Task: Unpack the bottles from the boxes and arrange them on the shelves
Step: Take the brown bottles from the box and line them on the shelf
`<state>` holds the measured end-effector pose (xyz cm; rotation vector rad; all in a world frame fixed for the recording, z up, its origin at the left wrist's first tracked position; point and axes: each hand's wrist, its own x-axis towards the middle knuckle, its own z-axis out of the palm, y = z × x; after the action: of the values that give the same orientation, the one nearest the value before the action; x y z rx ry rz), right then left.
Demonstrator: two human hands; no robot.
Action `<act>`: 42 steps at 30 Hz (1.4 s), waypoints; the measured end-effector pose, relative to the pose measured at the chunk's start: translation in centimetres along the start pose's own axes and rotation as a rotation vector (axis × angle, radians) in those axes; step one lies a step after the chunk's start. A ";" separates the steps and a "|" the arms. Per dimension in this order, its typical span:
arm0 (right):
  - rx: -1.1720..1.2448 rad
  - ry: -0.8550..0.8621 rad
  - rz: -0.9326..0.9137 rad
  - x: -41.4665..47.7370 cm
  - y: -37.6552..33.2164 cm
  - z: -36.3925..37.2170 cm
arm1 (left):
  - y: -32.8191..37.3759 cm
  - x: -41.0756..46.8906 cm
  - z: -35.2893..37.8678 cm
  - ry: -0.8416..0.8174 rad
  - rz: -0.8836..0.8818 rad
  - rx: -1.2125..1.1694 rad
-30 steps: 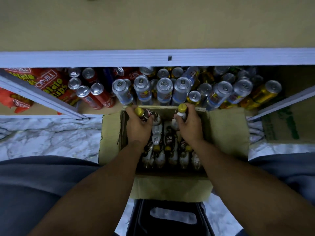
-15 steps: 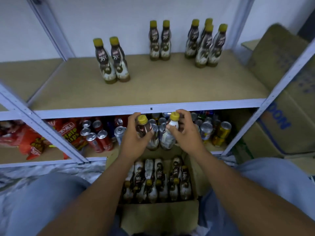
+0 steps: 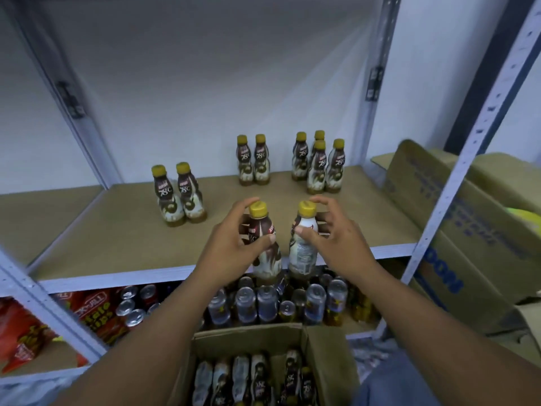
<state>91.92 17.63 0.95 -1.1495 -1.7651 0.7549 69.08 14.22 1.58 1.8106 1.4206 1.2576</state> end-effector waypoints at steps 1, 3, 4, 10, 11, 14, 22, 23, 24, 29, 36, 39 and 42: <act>0.014 0.002 0.000 0.8 -0.2 -0.4 | 0.3 0.9 -0.1 -0.006 0.006 0.005; 0.037 0.001 -0.007 2.5 -0.5 -0.9 | 0.6 2.7 -0.2 -0.022 0.024 0.013; 0.044 0.004 -0.017 3.3 -0.7 -1.1 | 0.7 3.6 -0.3 -0.030 0.032 0.015; 0.063 0.001 -0.038 10.0 0.0 -0.6 | -0.4 9.7 -0.5 -0.025 0.024 0.048; 0.062 0.000 -0.038 11.1 0.3 -0.5 | -0.8 10.8 -0.5 -0.022 0.024 0.048; 0.067 -0.013 -0.042 14.3 1.3 0.0 | -2.3 14.0 -0.4 -0.019 0.021 0.046; 0.006 -0.019 -0.081 22.0 5.2 1.4 | -7.2 22.0 0.2 -0.017 0.014 0.112; 0.002 -0.014 -0.083 22.5 5.6 1.5 | -7.5 22.5 0.3 -0.022 0.015 0.121; -0.002 -0.009 -0.083 23.1 6.1 1.7 | -7.9 23.2 0.4 -0.029 0.015 0.126; 0.010 -0.004 -0.080 25.0 8.1 2.6 | -9.5 25.3 1.0 -0.090 0.006 0.126; -0.021 0.008 -0.106 25.3 8.6 2.9 | -9.8 25.9 0.9 -0.177 0.007 0.081; -0.031 -0.019 -0.091 25.1 8.2 2.7 | -9.5 25.6 0.6 -0.183 -0.006 0.106; -0.085 -0.026 -0.064 25.1 7.1 2.1 | -8.8 25.4 0.4 -0.154 -0.030 0.113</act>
<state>88.00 43.43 2.57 -1.1378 -1.8621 0.6657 65.91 40.86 2.96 1.9085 1.4520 1.0180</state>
